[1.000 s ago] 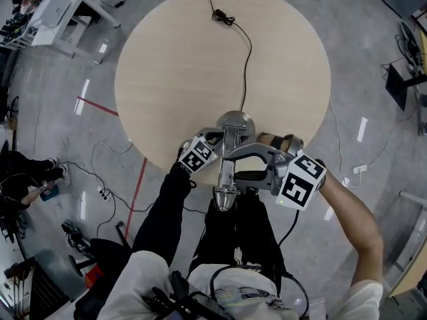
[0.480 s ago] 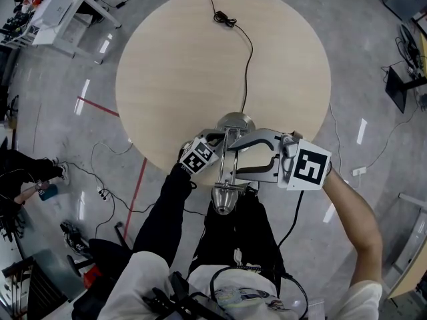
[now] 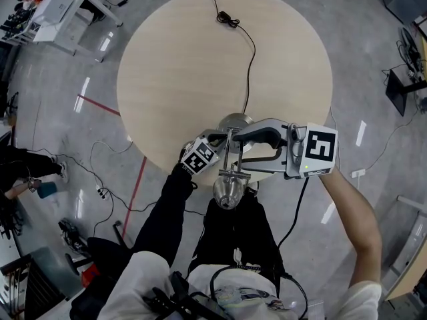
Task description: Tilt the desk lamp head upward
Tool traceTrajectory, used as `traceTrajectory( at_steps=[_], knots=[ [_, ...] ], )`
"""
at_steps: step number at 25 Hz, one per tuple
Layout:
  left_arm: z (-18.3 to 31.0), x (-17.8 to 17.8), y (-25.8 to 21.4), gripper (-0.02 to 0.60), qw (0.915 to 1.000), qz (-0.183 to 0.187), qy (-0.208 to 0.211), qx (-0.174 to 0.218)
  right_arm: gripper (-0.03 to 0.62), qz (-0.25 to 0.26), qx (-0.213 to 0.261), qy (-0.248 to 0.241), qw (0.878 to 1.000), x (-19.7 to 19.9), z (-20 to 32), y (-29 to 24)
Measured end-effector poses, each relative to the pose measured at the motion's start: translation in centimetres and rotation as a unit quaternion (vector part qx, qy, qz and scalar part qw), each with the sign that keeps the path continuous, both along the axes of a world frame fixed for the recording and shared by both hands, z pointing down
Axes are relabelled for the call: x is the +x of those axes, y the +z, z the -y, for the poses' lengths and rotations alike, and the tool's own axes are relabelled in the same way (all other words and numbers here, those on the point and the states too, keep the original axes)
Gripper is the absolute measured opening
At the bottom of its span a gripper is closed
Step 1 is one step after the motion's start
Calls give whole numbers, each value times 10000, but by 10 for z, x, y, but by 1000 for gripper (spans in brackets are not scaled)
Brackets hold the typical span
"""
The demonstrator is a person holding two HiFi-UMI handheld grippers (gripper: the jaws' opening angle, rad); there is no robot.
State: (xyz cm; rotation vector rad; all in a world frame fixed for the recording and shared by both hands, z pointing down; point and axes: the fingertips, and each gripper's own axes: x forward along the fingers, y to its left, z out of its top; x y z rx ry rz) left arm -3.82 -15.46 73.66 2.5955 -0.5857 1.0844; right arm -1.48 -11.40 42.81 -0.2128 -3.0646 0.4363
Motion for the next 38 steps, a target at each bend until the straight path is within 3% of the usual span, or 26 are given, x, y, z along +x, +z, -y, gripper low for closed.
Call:
traceTrajectory(
  at_steps=[16,22,26,30,33,36,38],
  knots=[
    [2,-2,-1,2,10000,3,37,-37,187,344,-1078,101,9935,3,22,-6],
    [1,-2,3,2,9999,51,83,-49,187,35,-462,56,9989,1,18,-4],
    [4,-8,1,2,10000,66,-53,1,187,-692,278,148,9971,13,15,5],
    [21,-33,-31,2,9950,-352,-913,184,187,-1116,475,1208,9852,49,33,14],
    [29,-61,-81,2,9800,-787,-1772,447,184,-1084,525,2291,9659,82,35,4],
    [22,-87,-139,2,9630,-1050,-2336,835,13,-905,491,3430,9337,109,27,-17],
    [17,-96,-180,3,9539,-1199,-2511,1121,5,-744,417,3971,9138,119,19,-32]
  ],
)
